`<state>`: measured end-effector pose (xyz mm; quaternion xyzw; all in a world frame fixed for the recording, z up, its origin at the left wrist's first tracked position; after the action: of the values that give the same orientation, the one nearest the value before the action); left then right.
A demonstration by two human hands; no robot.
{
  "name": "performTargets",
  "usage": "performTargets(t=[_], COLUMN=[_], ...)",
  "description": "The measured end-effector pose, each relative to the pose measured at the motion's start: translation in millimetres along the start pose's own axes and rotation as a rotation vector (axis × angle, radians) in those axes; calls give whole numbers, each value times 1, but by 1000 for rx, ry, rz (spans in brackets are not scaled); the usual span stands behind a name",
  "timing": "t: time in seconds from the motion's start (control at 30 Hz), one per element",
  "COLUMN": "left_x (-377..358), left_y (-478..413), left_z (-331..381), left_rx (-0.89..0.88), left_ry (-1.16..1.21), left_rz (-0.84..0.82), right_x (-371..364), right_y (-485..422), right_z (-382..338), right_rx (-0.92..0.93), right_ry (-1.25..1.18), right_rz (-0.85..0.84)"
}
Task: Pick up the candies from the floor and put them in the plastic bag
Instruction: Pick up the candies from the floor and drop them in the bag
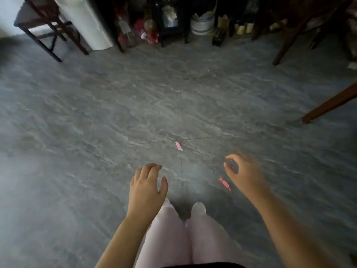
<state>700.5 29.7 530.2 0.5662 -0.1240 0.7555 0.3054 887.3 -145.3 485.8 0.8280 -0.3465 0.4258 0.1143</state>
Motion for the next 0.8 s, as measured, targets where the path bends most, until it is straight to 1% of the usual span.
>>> performTargets(t=[0.13,0.23,0.33,0.4,0.47,0.53,0.6,0.7,0.8], left_x=[-71,-142,-219,-268,-317,-367,-419,-491,-549], left_y=[-45,-85,-125,-150,-170,-186,-198,-214,-232], left_z=[26,42,59,71,84,90,92,91,91], left_rx=[-175,-305,-390,-433,-521,-636,-737,-854,-925], left_ry=[-102,-174,-175,-133,-126,-151,-177,-212,-220], left_rz=[-142,-240,-317,-352,-382,-410,-450,-512,-528], right_x=[-31,-70,-115,-150,-188,-231,-273,-331,-387], right_y=[15,37,56,64,69,74,86,105,122], right_z=[81,147,203,239,276,313,352,406,458], right_rx=[-177,-329,-459,-540,-585,-654,-762,-872,-934], right_ry=[21,7,-33,-72,-88,-133,-173,-213,-205], right_rz=[25,30,78,104,129,146,186,252,200])
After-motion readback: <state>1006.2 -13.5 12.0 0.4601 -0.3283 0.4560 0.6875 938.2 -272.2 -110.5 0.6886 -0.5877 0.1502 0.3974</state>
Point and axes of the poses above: each hand's wrist, its own y-axis away from the middle knuckle, its own x-axis out of the back of the hand, z = x × y, the point moved 8 cm from there along -y, towards the middle knuckle, and after that the axes turned 14 degrees about x, right-handed, at the moved point
